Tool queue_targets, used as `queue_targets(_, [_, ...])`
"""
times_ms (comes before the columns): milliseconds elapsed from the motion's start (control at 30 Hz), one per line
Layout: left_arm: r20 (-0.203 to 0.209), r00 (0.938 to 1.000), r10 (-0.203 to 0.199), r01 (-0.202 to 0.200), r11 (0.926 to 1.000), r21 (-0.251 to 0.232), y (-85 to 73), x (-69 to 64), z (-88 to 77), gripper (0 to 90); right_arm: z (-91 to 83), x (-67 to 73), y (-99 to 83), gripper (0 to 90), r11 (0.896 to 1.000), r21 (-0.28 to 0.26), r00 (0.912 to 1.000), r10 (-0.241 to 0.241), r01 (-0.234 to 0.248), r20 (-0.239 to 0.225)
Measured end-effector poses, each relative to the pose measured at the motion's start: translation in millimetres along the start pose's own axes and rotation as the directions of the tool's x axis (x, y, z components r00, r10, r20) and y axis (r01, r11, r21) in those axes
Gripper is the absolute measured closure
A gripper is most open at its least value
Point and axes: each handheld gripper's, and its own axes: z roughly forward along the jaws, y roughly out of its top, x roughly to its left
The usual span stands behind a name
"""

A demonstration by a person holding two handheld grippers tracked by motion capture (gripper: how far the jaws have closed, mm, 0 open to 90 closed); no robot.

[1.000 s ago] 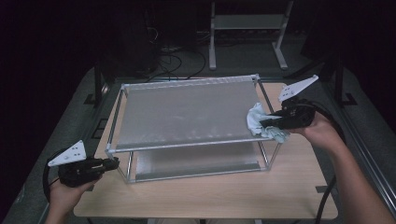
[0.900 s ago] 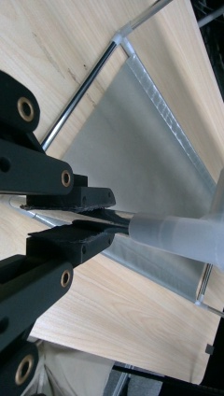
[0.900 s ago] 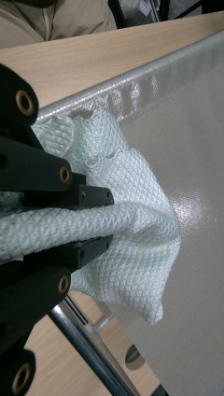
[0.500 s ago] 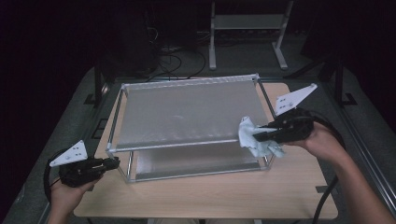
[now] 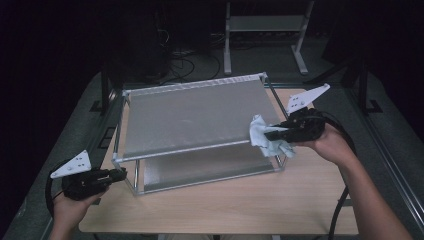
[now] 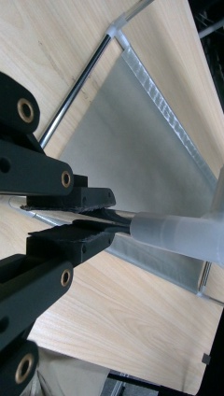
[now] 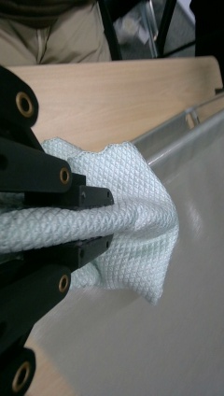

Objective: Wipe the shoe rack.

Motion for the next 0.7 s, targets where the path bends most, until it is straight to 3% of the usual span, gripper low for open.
queue_targets(100, [0.009, 0.9999, -0.007, 0.007, 1.0, -0.004, -0.6, 0.0, 0.0, 80.7, -11.0, -2.1, -9.9, 78.2, 1.0, -0.007, 0.9994, 0.02, -0.02, 0.03])
queue_targets(267, [0.002, 0.9999, -0.011, 0.011, 0.9999, -0.004, -0.8, -0.8, 0.1, 80.8, -35.9, 5.0, -34.2, 78.3, 0.999, -0.029, 0.9992, 0.028, -0.027, 0.028])
queue_targets(500, [0.005, 0.9999, -0.011, 0.011, 0.9999, 0.0, -0.3, -0.6, 0.1, 80.8, -45.0, 7.4, -68.4, 78.4, 0.997, -0.03, 0.9963, 0.071, -0.069, 0.049])
queue_targets(700, [0.005, 0.9999, -0.01, 0.01, 1.0, -0.001, -0.5, 0.7, -0.1, 80.7, -47.3, 2.4, -99.9, 78.4, 0.991, -0.005, 0.9872, 0.137, -0.137, 0.081])
